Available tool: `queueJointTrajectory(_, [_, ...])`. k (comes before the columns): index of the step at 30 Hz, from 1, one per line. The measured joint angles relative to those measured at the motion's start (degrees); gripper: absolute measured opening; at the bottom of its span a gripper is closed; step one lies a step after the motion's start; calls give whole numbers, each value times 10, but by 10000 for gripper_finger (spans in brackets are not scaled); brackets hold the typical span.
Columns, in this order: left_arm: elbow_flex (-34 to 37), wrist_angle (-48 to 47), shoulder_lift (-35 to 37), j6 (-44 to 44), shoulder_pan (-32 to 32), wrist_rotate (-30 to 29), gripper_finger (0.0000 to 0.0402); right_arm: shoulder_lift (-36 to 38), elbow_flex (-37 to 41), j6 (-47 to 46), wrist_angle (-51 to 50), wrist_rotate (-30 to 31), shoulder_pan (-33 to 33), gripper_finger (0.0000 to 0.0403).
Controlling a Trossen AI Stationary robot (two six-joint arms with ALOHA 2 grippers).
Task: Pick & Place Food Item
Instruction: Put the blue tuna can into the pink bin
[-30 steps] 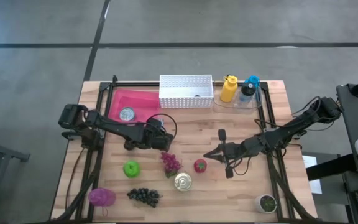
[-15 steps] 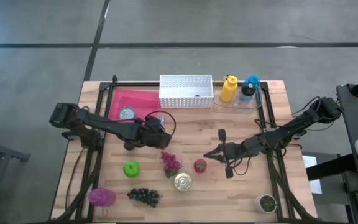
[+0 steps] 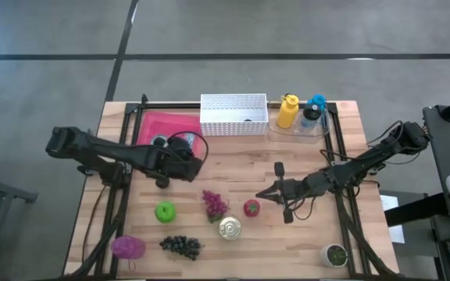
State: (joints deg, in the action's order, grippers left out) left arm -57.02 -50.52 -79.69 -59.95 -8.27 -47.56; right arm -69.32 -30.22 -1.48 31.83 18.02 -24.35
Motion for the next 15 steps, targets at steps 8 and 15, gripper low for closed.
queueJointTrajectory(8, [14, -72, 12, -12, 26, -39, 163, 0, 0, 0, 0, 0, 0, 8])
queueJointTrajectory(15, [85, 24, 11, 40, 81, -39, 146, 0, 0, 0, 0, 0, 0, 8])
